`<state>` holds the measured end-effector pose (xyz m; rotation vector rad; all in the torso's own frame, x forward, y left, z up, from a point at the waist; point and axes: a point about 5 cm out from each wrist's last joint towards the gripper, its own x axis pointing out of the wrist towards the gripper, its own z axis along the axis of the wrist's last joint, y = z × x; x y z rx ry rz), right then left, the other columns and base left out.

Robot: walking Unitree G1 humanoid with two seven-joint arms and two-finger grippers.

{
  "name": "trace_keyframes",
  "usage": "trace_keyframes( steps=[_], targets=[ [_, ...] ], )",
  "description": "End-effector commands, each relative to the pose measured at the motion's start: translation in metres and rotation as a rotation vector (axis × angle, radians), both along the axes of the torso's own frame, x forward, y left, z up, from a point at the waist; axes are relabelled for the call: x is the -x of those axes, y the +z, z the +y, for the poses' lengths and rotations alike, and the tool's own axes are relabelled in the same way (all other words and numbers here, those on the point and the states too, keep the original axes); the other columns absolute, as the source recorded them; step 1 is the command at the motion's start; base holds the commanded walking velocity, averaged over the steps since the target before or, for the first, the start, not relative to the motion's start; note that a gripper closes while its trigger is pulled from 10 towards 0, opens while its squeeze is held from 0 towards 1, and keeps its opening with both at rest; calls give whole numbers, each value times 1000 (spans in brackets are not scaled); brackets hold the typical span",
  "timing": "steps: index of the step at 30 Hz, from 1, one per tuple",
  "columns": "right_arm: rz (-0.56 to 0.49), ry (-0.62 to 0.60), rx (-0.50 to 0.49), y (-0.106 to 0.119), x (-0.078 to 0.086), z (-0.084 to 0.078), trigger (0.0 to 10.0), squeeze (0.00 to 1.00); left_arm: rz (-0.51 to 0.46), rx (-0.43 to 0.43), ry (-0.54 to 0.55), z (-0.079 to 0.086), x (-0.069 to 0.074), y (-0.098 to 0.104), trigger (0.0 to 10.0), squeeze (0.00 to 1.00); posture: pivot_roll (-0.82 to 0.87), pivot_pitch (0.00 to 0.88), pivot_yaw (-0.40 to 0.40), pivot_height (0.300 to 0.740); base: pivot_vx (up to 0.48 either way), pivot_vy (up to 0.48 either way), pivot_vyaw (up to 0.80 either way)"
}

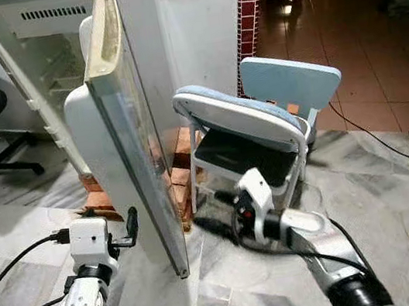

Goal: Restocking fridge

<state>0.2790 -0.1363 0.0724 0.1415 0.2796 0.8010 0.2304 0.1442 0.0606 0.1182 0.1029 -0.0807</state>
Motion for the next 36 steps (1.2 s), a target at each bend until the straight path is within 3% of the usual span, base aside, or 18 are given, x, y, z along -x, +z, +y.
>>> trace_keyframes(
  steps=[1, 6, 14, 18, 20, 22, 24, 26, 27, 31, 34, 35, 36],
  targets=[
    [-10, -52, 8, 0, -3, -3, 10000, 0, 1, -4, 3, 1, 0, 0, 10000, 0, 21, 10, 18, 740, 0, 0, 0],
    [-12, -47, 20, -6, 2, 3, 10000, 0, 3, -8, -4, 1, -2, 0, 10000, 0, 20, 9, 18, 740, 0, 0, 0],
    [-48, -105, 32, -7, -1, 7, 10000, 0, -6, -57, 45, 20, -24, 3, 10000, 0, 19, 5, 13, 740, 0, 0, 0],
    [-88, -133, 35, 1, -8, 10, 10000, 0, -32, -109, 145, 45, -43, 10, 10000, 0, 13, 2, 12, 740, 0, 0, 0],
    [-97, -138, 38, 1, -9, 10, 10000, 0, -47, -131, 235, 68, -49, 15, 10000, 0, 9, 0, 12, 740, 0, 0, 0],
    [-97, -143, 42, 0, -9, 9, 10000, 0, -52, -148, 308, 87, -49, 18, 10000, 0, 9, 0, 13, 740, 0, 0, 0],
    [-95, -145, 44, -1, -8, 8, 10000, 0, -53, -157, 328, 93, -48, 19, 10000, 0, 9, 0, 13, 740, 0, 0, 0],
    [-86, -164, 48, -3, -8, 6, 10000, 0, -52, -182, 428, 120, -40, 18, 10000, 0, 11, 0, 13, 740, 0, 0, 0],
    [-86, -166, 49, -4, -8, 6, 10000, 0, -52, -194, 444, 124, -38, 17, 10000, 0, 12, 0, 13, 740, 0, 0, 0],
    [-88, -167, 52, -5, -8, 8, 10000, 0, -39, -196, 473, 127, -29, 10, 10000, 0, 15, 0, 12, 740, 0, 0, 0],
    [-105, -178, 60, -3, -12, 11, 10000, 0, -28, -149, 423, 110, -22, 1, 10000, 0, 21, 0, 9, 740, 0, 0, 0],
    [-114, -212, 62, 0, -18, 13, 10000, 0, -18, -118, 348, 92, -17, -4, 10000, 0, 24, 0, 10, 740, 0, 0, 0],
    [-114, -212, 62, 0, -18, 13, 10000, 0, -18, -118, 348, 92, -17, -4, 10000, 0, 24, 0, 10, 740, 0, 0, 0]
  ],
)
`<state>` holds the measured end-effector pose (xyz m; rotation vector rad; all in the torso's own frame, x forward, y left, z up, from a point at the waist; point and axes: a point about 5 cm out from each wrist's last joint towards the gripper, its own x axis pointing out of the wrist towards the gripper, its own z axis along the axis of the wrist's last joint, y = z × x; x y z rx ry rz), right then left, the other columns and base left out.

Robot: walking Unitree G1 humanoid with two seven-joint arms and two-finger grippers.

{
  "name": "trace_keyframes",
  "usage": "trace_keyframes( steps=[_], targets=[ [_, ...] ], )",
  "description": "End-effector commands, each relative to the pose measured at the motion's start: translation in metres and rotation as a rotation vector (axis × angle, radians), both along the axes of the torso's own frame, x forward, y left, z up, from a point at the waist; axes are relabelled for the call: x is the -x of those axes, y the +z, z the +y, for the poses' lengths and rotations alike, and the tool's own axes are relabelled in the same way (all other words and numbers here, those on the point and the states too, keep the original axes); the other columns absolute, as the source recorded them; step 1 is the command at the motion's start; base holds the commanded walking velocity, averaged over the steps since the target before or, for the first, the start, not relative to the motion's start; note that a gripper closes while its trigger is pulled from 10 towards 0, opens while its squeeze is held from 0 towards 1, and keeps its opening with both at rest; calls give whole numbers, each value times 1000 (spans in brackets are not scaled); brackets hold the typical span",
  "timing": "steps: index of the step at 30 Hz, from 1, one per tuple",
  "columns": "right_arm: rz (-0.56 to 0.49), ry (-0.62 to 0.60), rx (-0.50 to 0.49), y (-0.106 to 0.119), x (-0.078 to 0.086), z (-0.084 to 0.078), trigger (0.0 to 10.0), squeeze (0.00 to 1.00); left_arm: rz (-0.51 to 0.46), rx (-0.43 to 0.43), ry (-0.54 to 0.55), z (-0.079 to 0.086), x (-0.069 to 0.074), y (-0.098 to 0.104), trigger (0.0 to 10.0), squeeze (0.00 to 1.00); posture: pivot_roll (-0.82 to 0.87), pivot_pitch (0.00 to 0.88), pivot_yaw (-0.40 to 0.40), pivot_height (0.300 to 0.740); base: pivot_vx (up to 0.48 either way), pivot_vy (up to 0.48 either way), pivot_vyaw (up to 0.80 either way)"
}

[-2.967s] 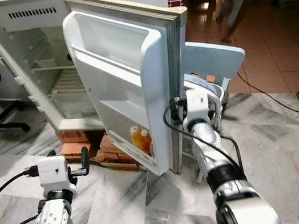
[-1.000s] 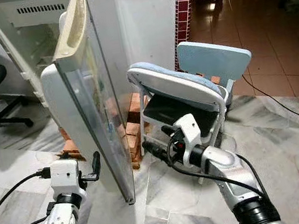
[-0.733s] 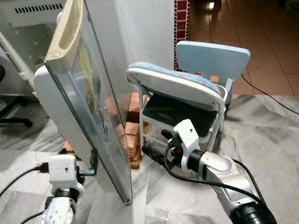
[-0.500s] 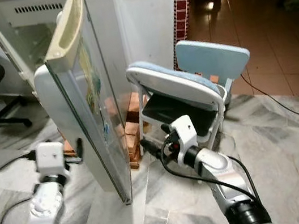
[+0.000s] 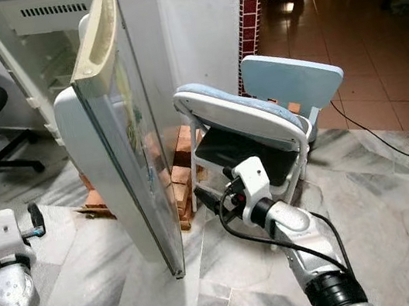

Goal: Restocking fridge

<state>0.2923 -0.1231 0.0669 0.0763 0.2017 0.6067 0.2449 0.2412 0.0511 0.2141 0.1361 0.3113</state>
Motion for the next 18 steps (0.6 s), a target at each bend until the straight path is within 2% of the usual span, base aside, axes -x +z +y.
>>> trace_keyframes(
  steps=[1, 3, 4, 5, 7, 8, 9, 11, 12, 13, 15, 17, 18],
  targets=[
    [-33, -45, 0, 8, -11, 2, 10000, 0, -11, 34, -106, -22, 2, 0, 10000, 0, 27, 0, 11, 740, 0, 0, 0],
    [-43, -56, -20, 13, -18, 8, 10000, 0, 8, 73, -173, -38, 9, -5, 10000, 0, 30, 0, 13, 740, 0, 0, 0],
    [-49, -60, -46, 20, -24, 15, 10000, 0, 29, 101, -239, -54, 16, -10, 10000, 0, 33, 0, 14, 740, 0, 0, 0],
    [-50, -59, -54, 21, -26, 18, 10000, 0, 35, 109, -257, -59, 19, -12, 10000, 0, 35, 0, 14, 740, 0, 0, 0],
    [-69, -31, -75, 30, -33, 32, 10000, 0, 81, 141, -333, -74, 26, -19, 10000, 0, 40, 0, 15, 740, 0, 0, 0],
    [-80, -13, -94, 37, -37, 45, 10000, 0, 119, 155, -391, -85, 30, -24, 10000, 0, 42, 0, 15, 740, 0, 0, 0],
    [-80, -13, -94, 37, -37, 45, 10000, 0, 119, 155, -391, -85, 30, -24, 10000, 0, 42, 0, 15, 740, 0, 0, 0],
    [-107, 18, -112, 50, -42, 65, 10000, 0, 140, 132, -448, -92, 32, -26, 10000, 0, 46, 0, 17, 740, 0, 0, 0],
    [-107, 18, -112, 50, -42, 65, 10000, 0, 140, 132, -448, -92, 32, -26, 10000, 0, 46, 0, 17, 740, 0, 0, 0],
    [-130, 55, -146, 66, -45, 88, 10000, 0, 147, 107, -487, -96, 30, -25, 10000, 0, 49, 0, 19, 740, 0, 0, 0],
    [-161, 141, -219, 93, -43, 119, 10000, 0, 148, 104, -499, -96, 26, -22, 10000, 0, 52, 0, 21, 740, 0, 0, 0],
    [-175, 226, -282, 108, -36, 134, 10000, 0, 150, 98, -504, -95, 24, -21, 10000, 0, 53, 0, 22, 740, 0, 0, 0],
    [-183, 310, -333, 118, -28, 143, 10000, 0, 153, 96, -508, -94, 23, -21, 10000, 0, 53, 0, 22, 740, 0, 0, 0]
  ],
)
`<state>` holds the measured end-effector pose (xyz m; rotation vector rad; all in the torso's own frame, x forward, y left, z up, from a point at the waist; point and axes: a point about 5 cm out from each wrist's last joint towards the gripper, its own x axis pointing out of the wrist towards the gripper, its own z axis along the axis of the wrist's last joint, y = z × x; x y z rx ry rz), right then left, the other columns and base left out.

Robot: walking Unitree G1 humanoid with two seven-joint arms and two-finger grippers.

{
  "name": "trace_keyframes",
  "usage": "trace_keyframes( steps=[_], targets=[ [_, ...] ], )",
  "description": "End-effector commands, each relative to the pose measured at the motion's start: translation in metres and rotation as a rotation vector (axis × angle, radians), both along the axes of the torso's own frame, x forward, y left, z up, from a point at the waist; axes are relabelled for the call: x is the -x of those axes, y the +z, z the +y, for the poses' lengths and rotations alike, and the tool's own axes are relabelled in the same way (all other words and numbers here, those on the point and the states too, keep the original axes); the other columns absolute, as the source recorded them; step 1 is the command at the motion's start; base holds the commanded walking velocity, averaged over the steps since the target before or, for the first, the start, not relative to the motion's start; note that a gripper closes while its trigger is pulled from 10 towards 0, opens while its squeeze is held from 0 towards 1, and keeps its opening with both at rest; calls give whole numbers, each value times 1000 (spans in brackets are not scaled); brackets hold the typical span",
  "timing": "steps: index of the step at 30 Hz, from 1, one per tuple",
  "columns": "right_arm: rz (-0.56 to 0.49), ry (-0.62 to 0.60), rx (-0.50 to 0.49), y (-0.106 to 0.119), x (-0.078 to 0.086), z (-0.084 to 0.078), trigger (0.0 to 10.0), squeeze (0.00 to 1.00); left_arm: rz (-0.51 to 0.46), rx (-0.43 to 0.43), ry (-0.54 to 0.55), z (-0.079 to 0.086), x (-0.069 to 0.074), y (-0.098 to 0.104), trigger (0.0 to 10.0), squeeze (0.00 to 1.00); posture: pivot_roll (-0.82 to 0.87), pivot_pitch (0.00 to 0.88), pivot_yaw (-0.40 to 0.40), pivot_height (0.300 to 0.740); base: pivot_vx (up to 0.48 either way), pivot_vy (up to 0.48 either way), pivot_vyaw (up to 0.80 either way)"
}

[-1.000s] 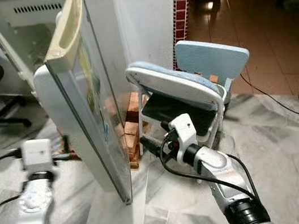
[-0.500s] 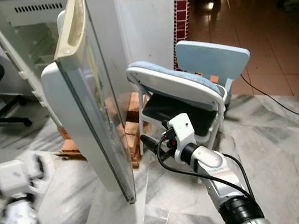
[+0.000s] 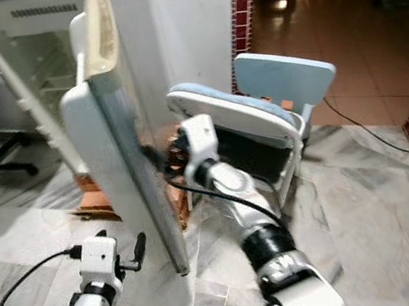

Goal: Restocking fridge

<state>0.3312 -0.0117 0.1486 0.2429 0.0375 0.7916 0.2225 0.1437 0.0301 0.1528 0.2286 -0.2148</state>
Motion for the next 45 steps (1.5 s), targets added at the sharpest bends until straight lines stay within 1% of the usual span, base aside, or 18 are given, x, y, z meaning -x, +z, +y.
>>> trace_keyframes(
  steps=[1, 4, 6, 7, 9, 10, 11, 13, 14, 15, 19, 21, 22, 23, 27, 31, 37, 45],
  targets=[
    [-108, 323, -190, 52, 28, 44, 10000, 0, 15, -22, -13, 4, 0, 1, 10000, 0, 52, 0, 23, 740, 0, 0, 0],
    [-137, 578, -274, 67, 56, 49, 10000, 0, 20, -39, -34, 4, 0, 0, 10000, 0, 49, 0, 24, 740, 0, 0, 0],
    [-125, 607, -266, 64, 59, 48, 10000, 0, 20, -42, -38, 3, 0, 0, 10000, 0, 46, 0, 22, 740, 0, 0, 0],
    [-125, 591, -232, 58, 57, 47, 10000, 0, 20, -41, -39, 2, 0, 0, 10000, 0, 46, 0, 21, 740, 0, 0, 0],
    [-115, 533, -151, 44, 50, 43, 10000, 0, 19, -43, -42, 1, 0, 0, 10000, 0, 47, 0, 19, 740, 0, 0, 0],
    [-90, 453, -71, 28, 41, 34, 10000, 0, 15, -46, -43, 0, 0, 0, 10000, 0, 47, 0, 19, 740, 0, 0, 0],
    [-90, 453, -71, 28, 41, 34, 10000, 0, 15, -46, -43, 0, 0, 0, 10000, 0, 47, 0, 19, 740, 0, 0, 0],
    [-45, 300, 14, 5, 31, 3, 10000, 0, -9, -30, -3, 1, -2, 4, 10000, 0, 49, 0, 12, 740, 0, 0, 0],
    [-45, 300, 14, 5, 31, 3, 10000, 0, -9, -30, -3, 1, -2, 4, 10000, 0, 49, 0, 12, 740, 0, 0, 0],
    [-27, 261, 16, 1, 29, -5, 10000, 0, -16, -29, 6, 2, -2, 5, 10000, 0, 49, 0, 8, 740, 0, 0, 0],
    [44, 6, 45, -23, 21, -52, 10000, 0, -56, -37, 74, 11, -6, 13, 10000, 0, 43, 0, 9, 740, 0, 61, 0],
    [13, -179, 109, -30, 16, -77, 10000, 0, -80, -57, 87, 14, -8, 20, 10000, 0, 39, 0, 12, 740, 0, 366, 0],
    [5, -299, 99, -28, 15, -94, 10000, 0, -106, -56, 92, 14, -11, 29, 10000, 0, 36, 0, 14, 740, 0, 469, 0],
    [5, -299, 99, -28, 15, -94, 10000, 0, -106, -56, 92, 14, -11, 29, 10000, 0, 36, 0, 14, 740, 0, 469, 0],
    [32, -417, 106, -34, 20, -114, 10000, 0, -174, -59, 98, 14, -18, 45, 10000, 0, 28, 0, 23, 740, 0, 470, 0],
    [47, -460, 189, -47, 31, -121, 10000, 0, -212, -38, 104, 9, -21, 54, 10000, 0, 26, 0, 29, 740, 0, 472, 0],
    [71, -474, 187, -52, 35, -120, 10000, 0, -195, -29, 94, 4, -14, 51, 10000, 0, 26, 0, 30, 740, 0, 479, 0],
    [96, -492, 201, -55, 34, -124, 10000, 0, -196, -20, 107, 7, -14, 54, 10000, 0, 29, 0, 27, 740, 0, 480, 0]
  ],
)
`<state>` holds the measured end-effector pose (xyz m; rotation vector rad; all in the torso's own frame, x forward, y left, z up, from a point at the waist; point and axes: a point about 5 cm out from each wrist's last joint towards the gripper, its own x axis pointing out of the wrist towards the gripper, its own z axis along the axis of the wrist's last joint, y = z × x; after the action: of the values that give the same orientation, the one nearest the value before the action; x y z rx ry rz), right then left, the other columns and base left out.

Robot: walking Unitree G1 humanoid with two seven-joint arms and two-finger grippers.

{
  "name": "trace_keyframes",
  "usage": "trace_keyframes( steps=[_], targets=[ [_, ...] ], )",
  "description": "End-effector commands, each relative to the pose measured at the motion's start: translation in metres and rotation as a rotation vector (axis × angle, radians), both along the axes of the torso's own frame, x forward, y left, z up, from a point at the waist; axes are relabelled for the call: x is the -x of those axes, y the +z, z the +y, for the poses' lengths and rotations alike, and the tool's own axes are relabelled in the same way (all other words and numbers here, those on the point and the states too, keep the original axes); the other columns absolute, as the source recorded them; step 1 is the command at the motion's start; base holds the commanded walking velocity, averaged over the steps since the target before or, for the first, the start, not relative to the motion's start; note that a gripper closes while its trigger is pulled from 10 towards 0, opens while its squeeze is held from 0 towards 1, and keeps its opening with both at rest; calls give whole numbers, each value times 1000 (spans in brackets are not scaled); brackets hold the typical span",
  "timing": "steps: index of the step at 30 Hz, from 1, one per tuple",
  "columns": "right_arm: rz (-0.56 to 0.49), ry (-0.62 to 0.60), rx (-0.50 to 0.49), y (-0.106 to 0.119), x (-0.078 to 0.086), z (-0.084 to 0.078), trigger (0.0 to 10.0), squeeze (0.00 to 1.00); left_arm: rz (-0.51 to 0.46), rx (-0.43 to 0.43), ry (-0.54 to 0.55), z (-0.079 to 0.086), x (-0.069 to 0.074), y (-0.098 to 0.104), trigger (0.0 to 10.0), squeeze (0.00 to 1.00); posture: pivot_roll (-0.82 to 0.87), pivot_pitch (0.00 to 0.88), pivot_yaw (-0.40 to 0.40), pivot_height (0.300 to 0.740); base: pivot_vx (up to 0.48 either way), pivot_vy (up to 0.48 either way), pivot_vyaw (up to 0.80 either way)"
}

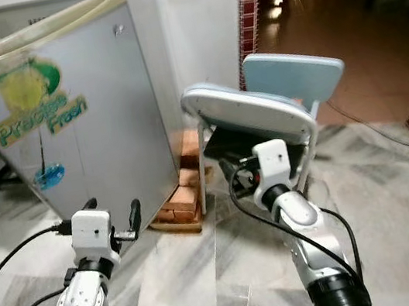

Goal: Restocking fridge

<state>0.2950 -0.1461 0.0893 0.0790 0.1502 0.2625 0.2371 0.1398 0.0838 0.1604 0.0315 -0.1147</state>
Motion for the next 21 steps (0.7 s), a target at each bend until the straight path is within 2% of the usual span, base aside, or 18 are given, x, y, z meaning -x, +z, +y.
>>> trace_keyframes(
  steps=[1, 5, 7, 10, 14, 16, 19, 21],
  targets=[
    [-5, 18, -15, 4, -3, 10, 10000, 0, 9, -21, 25, 11, 0, 0, 10000, 0, 29, 0, 27, 740, 0, 480, 0],
    [-7, -6, 24, 4, -3, 7, 10000, 0, 14, -13, 39, 15, 1, 1, 10000, 0, 23, 0, 35, 740, 0, 480, 0],
    [-36, -80, 83, 6, -5, -2, 10000, 0, 35, 17, 24, 12, 3, 0, 10000, 0, 18, 9, 41, 740, 0, 480, 0],
    [-79, -19, 76, 13, -6, -6, 10000, 0, 31, -13, 0, 10, 4, 2, 10000, 0, 20, 16, 47, 740, 0, 480, 0],
    [-45, -67, 77, 16, -5, -17, 10000, 0, -7, -26, 28, 15, 0, 7, 10000, 0, 18, 17, 49, 740, 0, 480, 0],
    [-74, -60, 106, 17, -2, -19, 10000, 0, -26, -28, 19, 16, -2, 10, 10000, 0, 10, 17, 52, 740, 0, 480, 0],
    [-62, 81, 134, 14, 6, -13, 10000, 0, -63, -19, -5, 14, -4, 16, 10000, 0, 0, 3, 54, 740, 0, 410, 0],
    [-68, 103, 133, 13, 8, -15, 10000, 0, -59, -8, 3, 14, -4, 17, 10000, 0, 9, 0, 42, 740, 0, 416, 0]
  ],
)
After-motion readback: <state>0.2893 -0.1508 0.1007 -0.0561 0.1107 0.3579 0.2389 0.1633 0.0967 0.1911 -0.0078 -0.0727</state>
